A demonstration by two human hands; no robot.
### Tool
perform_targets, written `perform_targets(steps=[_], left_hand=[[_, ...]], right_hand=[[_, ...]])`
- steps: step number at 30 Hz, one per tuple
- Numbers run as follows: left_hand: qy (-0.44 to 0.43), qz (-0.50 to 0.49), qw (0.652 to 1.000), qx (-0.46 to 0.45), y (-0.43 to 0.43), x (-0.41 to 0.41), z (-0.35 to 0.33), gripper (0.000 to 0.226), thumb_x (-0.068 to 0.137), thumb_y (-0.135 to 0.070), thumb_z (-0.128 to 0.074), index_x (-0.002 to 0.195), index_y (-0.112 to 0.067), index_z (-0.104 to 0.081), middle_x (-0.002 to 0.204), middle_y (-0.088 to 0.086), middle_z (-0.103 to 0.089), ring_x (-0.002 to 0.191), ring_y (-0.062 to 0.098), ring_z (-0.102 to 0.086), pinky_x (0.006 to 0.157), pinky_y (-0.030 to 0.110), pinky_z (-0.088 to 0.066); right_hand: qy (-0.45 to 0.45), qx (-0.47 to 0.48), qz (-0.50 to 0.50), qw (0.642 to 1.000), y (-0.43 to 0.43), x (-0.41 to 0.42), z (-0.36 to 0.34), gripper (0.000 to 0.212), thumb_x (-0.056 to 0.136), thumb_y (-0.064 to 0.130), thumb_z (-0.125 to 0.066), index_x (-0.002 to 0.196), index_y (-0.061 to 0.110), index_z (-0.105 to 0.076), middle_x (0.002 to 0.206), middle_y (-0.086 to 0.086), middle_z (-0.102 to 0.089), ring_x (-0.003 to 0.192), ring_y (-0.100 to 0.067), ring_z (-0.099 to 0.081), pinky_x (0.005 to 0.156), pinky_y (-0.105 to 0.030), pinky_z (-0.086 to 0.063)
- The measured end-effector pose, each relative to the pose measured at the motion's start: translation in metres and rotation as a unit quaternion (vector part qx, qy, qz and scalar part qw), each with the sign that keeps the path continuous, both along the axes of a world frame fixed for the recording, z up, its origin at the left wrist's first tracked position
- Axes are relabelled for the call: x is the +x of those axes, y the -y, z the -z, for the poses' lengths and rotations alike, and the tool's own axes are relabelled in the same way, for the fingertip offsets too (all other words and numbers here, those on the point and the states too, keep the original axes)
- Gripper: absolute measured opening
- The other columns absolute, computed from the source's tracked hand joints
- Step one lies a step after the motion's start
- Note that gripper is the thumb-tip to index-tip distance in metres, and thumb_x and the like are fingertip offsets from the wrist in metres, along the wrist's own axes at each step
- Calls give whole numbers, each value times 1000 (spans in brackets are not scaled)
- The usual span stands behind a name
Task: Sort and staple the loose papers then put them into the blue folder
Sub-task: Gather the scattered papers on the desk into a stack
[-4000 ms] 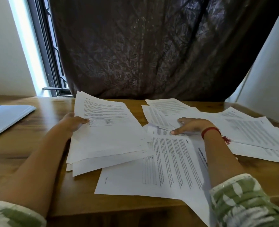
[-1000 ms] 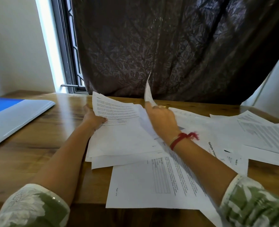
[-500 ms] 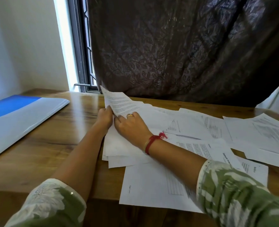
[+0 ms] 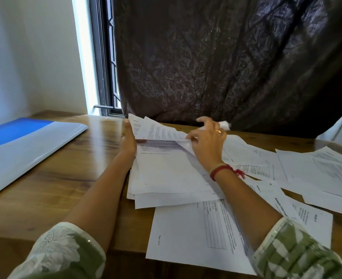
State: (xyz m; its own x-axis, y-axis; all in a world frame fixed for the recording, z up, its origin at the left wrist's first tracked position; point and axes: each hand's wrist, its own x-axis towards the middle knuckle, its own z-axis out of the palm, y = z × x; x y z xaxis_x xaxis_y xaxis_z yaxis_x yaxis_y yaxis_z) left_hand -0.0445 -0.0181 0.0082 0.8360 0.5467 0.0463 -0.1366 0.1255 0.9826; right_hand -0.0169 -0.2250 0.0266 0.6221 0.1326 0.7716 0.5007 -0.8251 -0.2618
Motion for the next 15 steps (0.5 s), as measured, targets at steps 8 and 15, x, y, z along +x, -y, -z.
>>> perform_targets(steps=[8,15], left_hand=[[12,63,996,-59,-7,2,-1,76,92,-73,-12,93,-23,-68,101,10,-71,87,25,-66,84,36,-52],[-34,141,988,-60,-14,-2,0,95,82,-84,-9,114,-18,-69,108,13,-73,91,30,-70,76,36,-56]], right_hand=[[-213,316,-214,899,50,25,3,13,79,-6,-72,84,5,-69,107,-2,-62,104,-18,-60,98,-18,-47],[-314,364,-188,857,58,21,10,17,91,1,-58,82,3,-72,96,-10,-70,94,-23,-65,71,-21,-56]])
